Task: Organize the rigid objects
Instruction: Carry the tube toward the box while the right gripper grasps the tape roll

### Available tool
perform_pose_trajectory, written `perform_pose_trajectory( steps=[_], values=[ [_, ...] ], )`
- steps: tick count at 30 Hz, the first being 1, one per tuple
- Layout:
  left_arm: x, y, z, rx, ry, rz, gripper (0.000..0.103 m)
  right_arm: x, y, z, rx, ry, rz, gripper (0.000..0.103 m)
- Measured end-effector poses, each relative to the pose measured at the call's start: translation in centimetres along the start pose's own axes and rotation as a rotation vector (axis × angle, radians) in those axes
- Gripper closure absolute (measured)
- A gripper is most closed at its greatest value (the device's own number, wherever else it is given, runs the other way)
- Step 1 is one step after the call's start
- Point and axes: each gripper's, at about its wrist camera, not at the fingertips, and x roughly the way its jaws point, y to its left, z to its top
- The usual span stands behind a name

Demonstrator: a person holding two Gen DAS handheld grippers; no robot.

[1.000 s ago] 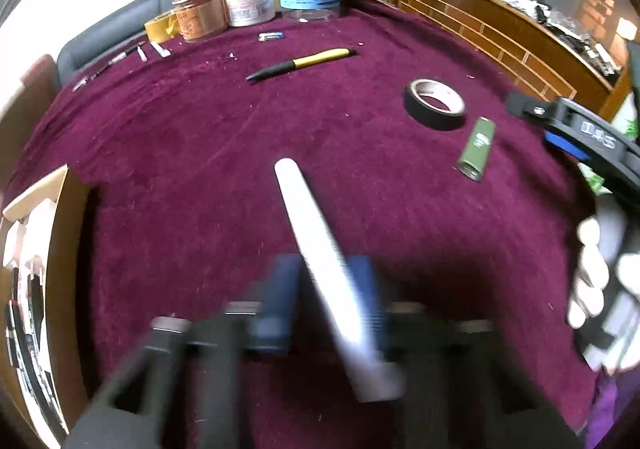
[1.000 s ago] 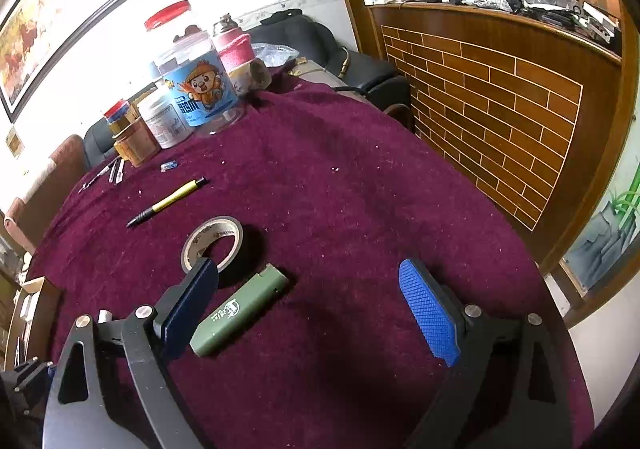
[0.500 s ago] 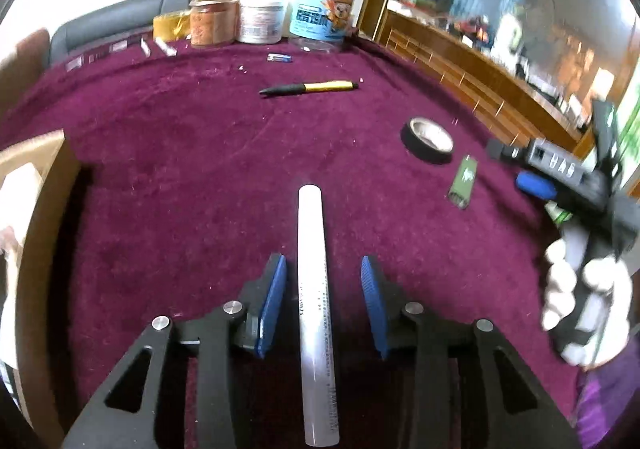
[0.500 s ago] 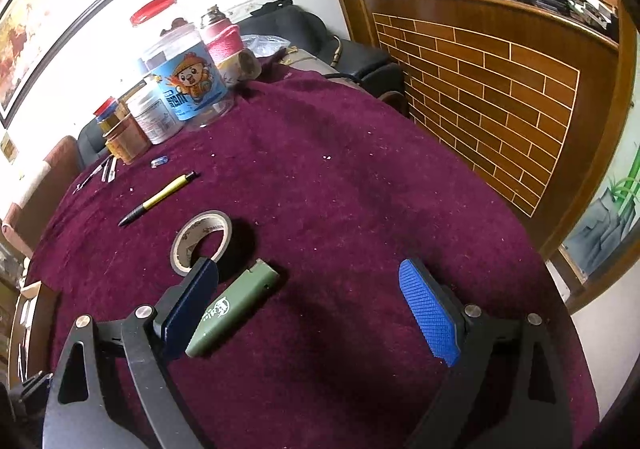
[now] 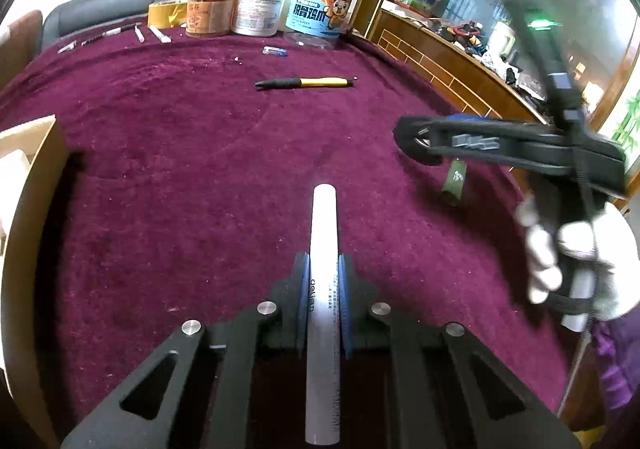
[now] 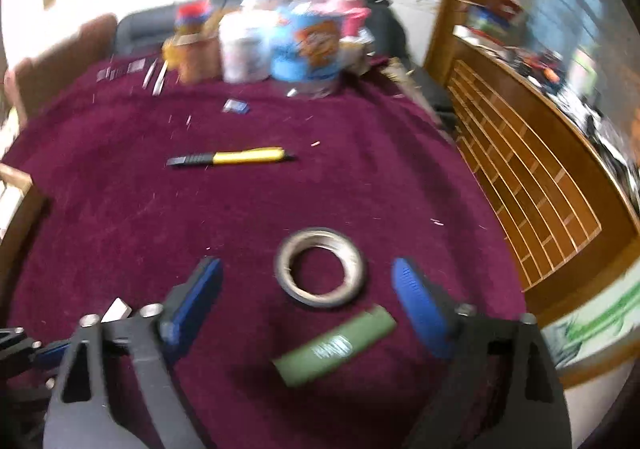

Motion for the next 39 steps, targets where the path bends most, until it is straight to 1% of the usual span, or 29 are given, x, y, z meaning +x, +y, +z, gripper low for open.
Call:
perform_pose_trajectory(
  steps=[1,2,3,4,5,6,7,8,12,18,22,25,27,30,32,34,36,37,39],
  values=[
    [0.0,0.1,0.0,-0.007,0.0,-0.007,0.093,1.0,0.3,0.1,-0.009,0.035,0.004,0.051],
    [0.0,0.3,0.0,-0.014,0.0,-0.014,0.093,1.5,0.5,0.2,-0.016,0.057,-0.002,0.056],
    [0.0,0.4,0.1,-0.019,0.0,-0.02,0.093,2.6,0.8,0.1,-0.028,0.086,-0.029,0.056],
    [0.1,0.6,0.1,-0.028,0.0,-0.031,0.093,2.6,0.6,0.1,-0.019,0.068,-0.022,0.056],
    [0.0,0.8,0.1,-0.037,0.001,-0.042,0.093,2.7,0.4,0.1,-0.007,0.076,-0.01,0.067],
    [0.1,1.0,0.1,-0.045,0.002,-0.051,0.093,2.7,0.1,0.1,0.025,0.085,0.041,0.077],
    [0.1,1.1,0.2,-0.053,0.005,-0.061,0.093,2.7,-0.2,0.0,0.05,0.094,0.049,0.094],
    [0.1,1.2,0.2,-0.057,0.006,-0.067,0.093,2.6,-0.2,-0.1,0.055,0.093,0.039,0.096],
    [0.0,1.7,0.3,-0.078,0.015,-0.098,0.093,0.2,-0.6,-1.5,0.11,0.063,0.091,0.096],
    [-0.1,1.8,0.3,-0.086,0.018,-0.115,0.093,-5.9,0.8,-4.3,0.134,-0.031,0.169,0.096],
    [-0.8,1.6,-0.1,-0.074,-0.003,-0.107,0.093,-9.3,1.9,-6.5,0.118,-0.086,0.201,0.096],
    [-1.9,1.5,-0.3,-0.08,-0.035,-0.108,0.093,-10.9,2.8,-7.7,0.1,-0.113,0.212,0.096],
    [-3.4,1.4,-0.8,-0.085,-0.056,-0.111,0.092,-11.5,3.8,-8.2,0.082,-0.13,0.215,0.096],
    [-6.7,1.5,-1.5,-0.087,-0.084,-0.142,0.092,-12.5,5.2,-8.7,0.046,-0.154,0.226,0.095],
    [-9.6,2.2,-2.0,-0.098,-0.117,-0.151,0.092,-13.1,6.4,-8.9,0.026,-0.164,0.261,0.096],
    [-12.0,3.1,-2.4,-0.112,-0.143,-0.132,0.092,-13.4,7.7,-8.8,0.006,-0.168,0.301,0.096],
    [-14.4,4.4,-3.0,-0.127,-0.169,-0.096,0.092,-13.5,9.1,-8.6,-0.01,-0.17,0.339,0.096],
    [-15.7,5.2,-3.4,-0.133,-0.185,-0.055,0.092,-13.6,10.0,-8.5,-0.02,-0.168,0.369,0.095],
    [-17.5,6.6,-4.3,-0.146,-0.205,0.001,0.092,-13.9,11.9,-8.5,-0.048,-0.167,0.419,0.095]
  ],
)
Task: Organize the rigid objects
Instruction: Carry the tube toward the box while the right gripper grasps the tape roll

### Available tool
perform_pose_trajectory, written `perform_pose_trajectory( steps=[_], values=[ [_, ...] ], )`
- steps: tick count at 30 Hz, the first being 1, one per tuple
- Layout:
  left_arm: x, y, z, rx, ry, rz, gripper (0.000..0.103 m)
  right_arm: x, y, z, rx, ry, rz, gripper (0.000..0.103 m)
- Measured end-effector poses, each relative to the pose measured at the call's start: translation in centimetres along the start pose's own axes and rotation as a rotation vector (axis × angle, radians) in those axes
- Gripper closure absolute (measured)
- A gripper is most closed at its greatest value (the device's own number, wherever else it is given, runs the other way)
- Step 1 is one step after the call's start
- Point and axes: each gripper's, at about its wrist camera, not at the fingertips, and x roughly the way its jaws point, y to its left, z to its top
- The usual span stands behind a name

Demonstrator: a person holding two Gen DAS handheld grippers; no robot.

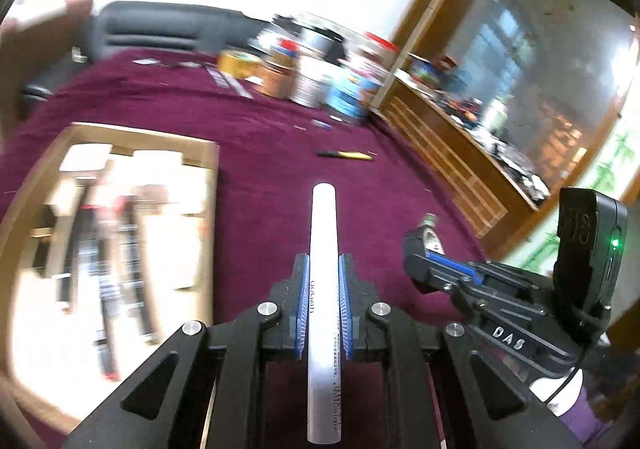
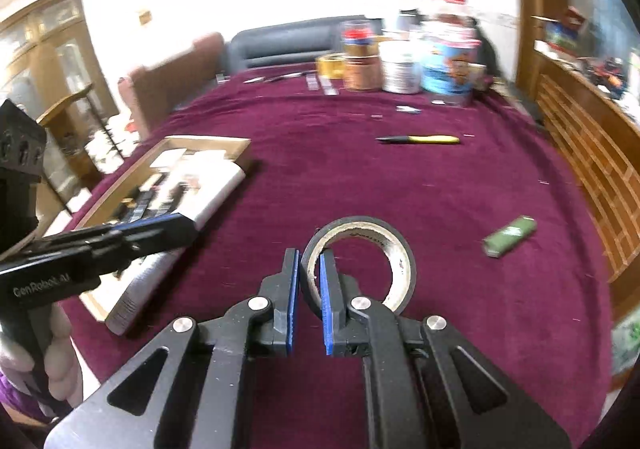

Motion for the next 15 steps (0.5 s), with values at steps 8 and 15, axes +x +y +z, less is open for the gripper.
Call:
perform_pose_trajectory(
  steps=[8,15],
  values=[
    [-5.0,8.4,-2.0,-0.118,-0.043,0.252,0.092,3.1,6.6,0.2,-0.071,0.066,0.172,0.095],
    [-5.2,13.7,-3.3,-0.215,-0.027,0.33,0.092,5.5,12.0,0.3,-0.146,0.123,0.257,0.095]
  ],
)
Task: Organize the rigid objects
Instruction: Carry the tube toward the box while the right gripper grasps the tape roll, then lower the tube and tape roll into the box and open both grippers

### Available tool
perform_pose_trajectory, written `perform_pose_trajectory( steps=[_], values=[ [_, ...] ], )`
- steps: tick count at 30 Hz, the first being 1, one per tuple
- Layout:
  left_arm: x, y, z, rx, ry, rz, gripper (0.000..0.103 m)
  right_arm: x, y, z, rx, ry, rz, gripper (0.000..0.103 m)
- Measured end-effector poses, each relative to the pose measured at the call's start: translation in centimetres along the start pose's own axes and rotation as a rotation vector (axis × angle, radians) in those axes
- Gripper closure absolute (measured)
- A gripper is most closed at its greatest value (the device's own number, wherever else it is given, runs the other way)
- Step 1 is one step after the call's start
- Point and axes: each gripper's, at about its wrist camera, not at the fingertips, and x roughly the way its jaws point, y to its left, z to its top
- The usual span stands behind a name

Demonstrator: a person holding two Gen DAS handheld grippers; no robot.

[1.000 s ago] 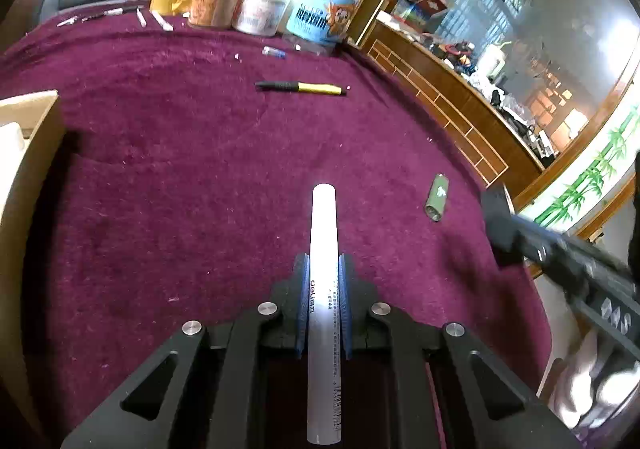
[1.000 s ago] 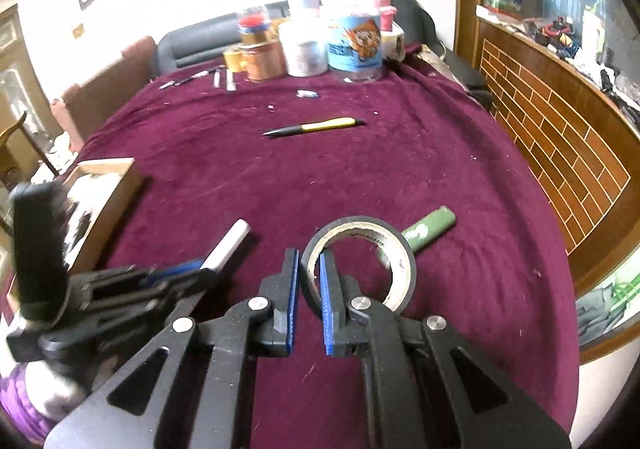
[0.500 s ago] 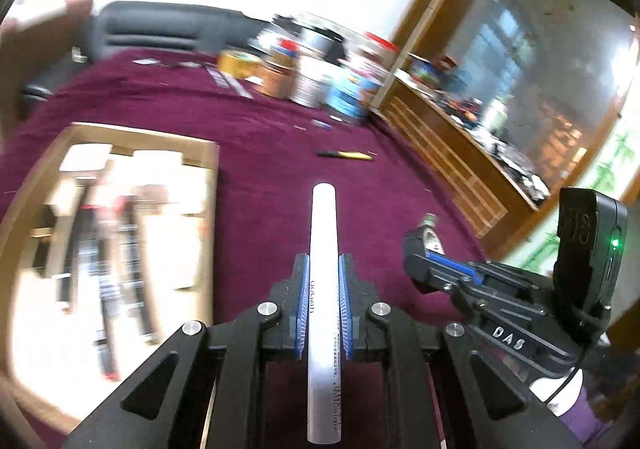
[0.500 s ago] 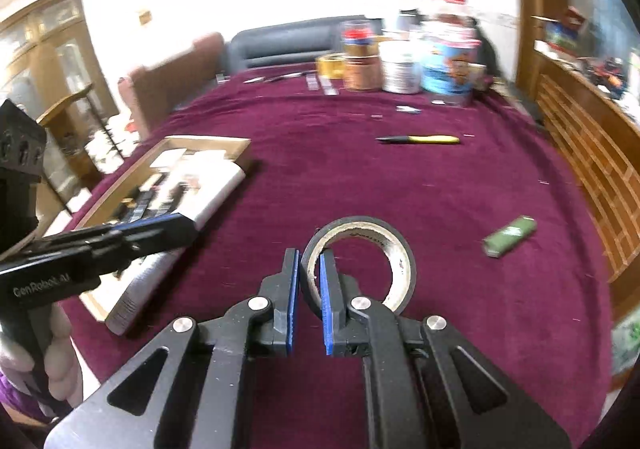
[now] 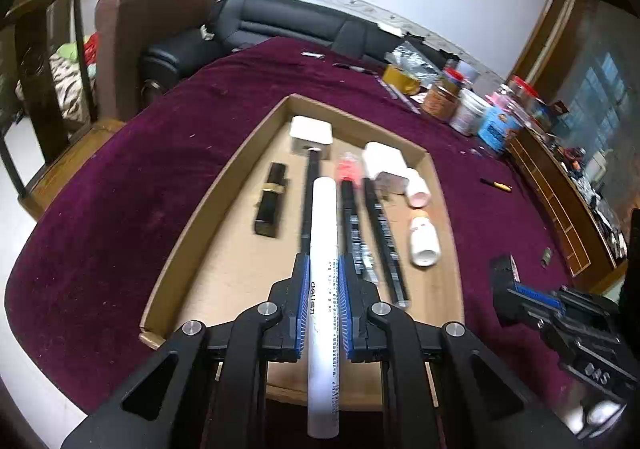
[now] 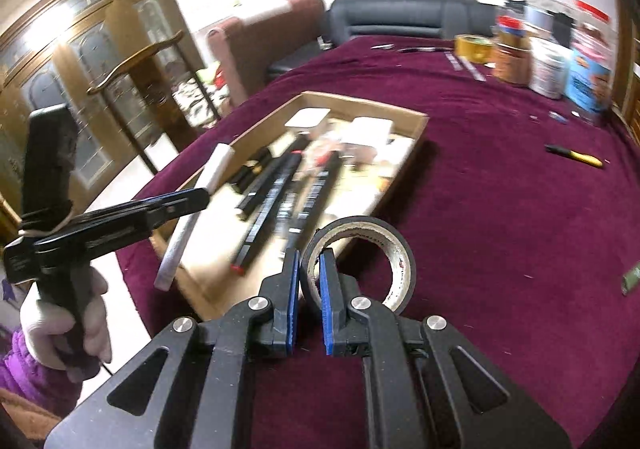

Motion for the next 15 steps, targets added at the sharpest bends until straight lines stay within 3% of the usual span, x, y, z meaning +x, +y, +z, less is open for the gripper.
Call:
perform_pose_trajectory(
  steps=[15],
  values=[
    [4.7,1.0,0.7,-0.019,0.087,0.036,0.092,4.7,4.6,0.7,-0.087,0.105,0.032,0.095]
  ],
)
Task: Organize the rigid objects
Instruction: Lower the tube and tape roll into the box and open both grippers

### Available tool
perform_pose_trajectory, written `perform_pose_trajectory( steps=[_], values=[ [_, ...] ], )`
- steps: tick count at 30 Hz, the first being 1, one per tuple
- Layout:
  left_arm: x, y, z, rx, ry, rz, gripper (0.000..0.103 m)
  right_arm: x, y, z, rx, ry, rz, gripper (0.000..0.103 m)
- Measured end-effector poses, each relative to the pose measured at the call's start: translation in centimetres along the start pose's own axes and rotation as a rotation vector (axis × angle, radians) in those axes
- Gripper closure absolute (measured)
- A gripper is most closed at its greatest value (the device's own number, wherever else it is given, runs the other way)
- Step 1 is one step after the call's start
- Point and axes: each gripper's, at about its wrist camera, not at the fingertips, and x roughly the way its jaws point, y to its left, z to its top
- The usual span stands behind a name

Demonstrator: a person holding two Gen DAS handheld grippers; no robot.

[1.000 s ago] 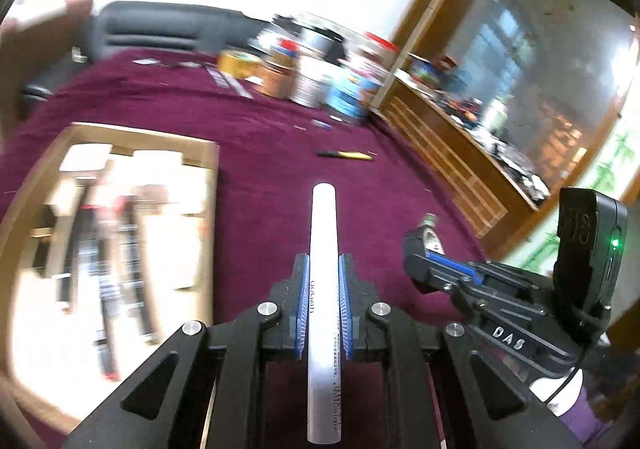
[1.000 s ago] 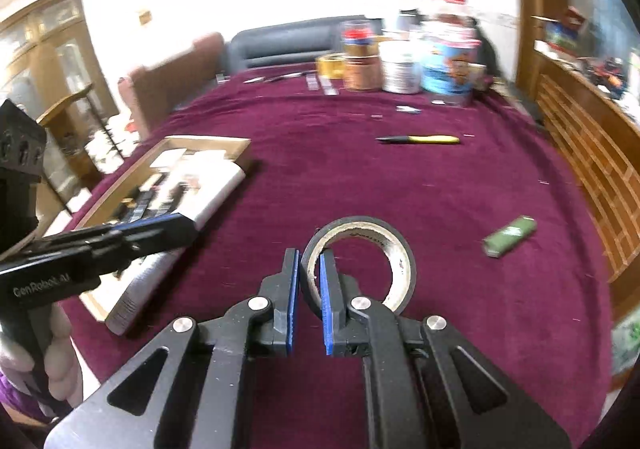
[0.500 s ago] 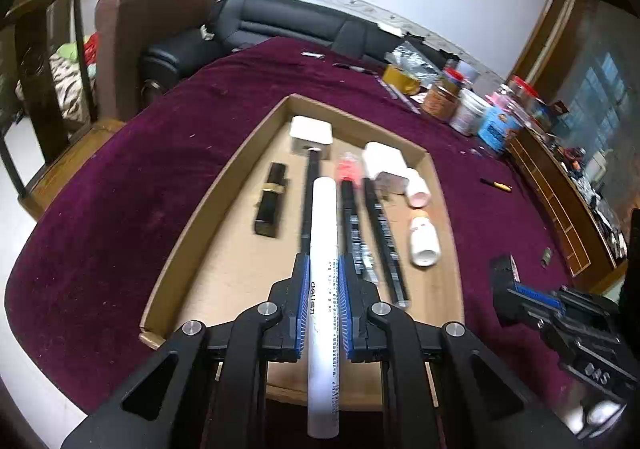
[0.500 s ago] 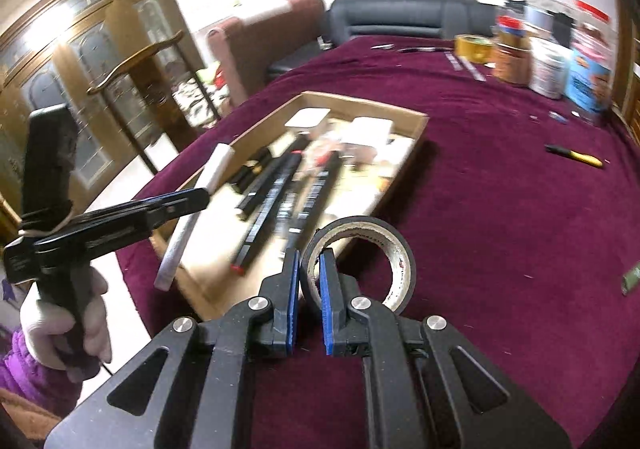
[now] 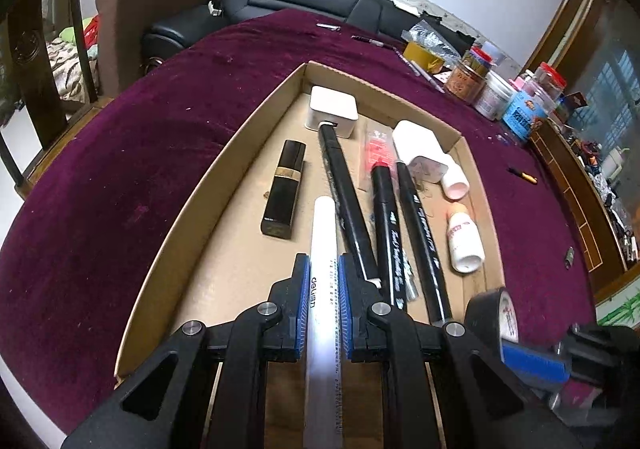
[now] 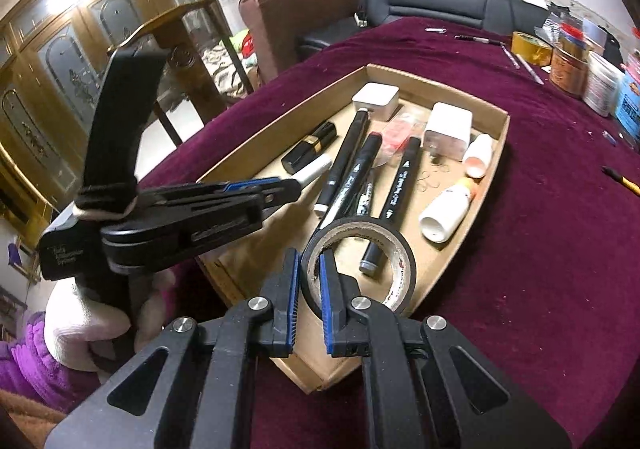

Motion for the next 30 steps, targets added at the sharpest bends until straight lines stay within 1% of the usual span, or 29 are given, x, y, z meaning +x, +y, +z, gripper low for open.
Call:
perform_pose_trajectory(
  steps=[3,6,8,9,11,13,18,20,22,25,28,30],
  values=[
    [0.4,0.2,0.2,-0.023,0.018,0.004,0.092,0.7,0.4,0.4,-0.02,0.03,-0.008,0.095],
    [0.0,0.1,0.1,-0.019,0.0,0.006,0.092,1.5,0.6,0.5,-0.022,0.051,-0.003,0.095],
    [-0.4,-0.1,0.2,-0.012,-0.019,0.012,0.089,2.2,0.6,0.5,-0.016,0.063,-0.005,0.095],
    [-0.6,-0.1,0.3,-0.013,-0.028,0.017,0.086,2.6,0.6,0.5,-0.013,0.07,-0.008,0.095],
    [-1.3,-0.1,0.6,-0.017,-0.055,0.034,0.068,3.4,0.4,0.4,-0.01,0.079,-0.025,0.095],
    [-2.1,0.0,0.8,-0.02,-0.087,0.056,0.06,3.9,0.3,0.4,-0.011,0.084,-0.048,0.095],
    [-3.4,-0.1,0.9,0.018,-0.137,0.128,0.055,3.9,0.2,0.3,0.002,0.081,-0.052,0.095],
    [-3.7,-0.1,0.9,0.024,-0.152,0.147,0.051,3.8,0.3,0.2,0.009,0.079,-0.056,0.095],
    [-3.8,-0.1,0.8,0.03,-0.161,0.165,0.05,3.9,0.3,0.1,0.016,0.078,-0.062,0.095],
    [-3.9,0.1,0.9,0.029,-0.158,0.167,0.05,3.9,0.2,0.1,0.017,0.071,-0.086,0.095],
    [-3.8,0.2,0.8,0.026,-0.151,0.173,0.05,4.0,-0.1,0.0,0.003,0.077,-0.159,0.095],
    [-3.7,0.2,0.8,0.029,-0.146,0.18,0.05,4.2,-0.7,-0.2,0.031,0.09,-0.138,0.094]
  ],
)
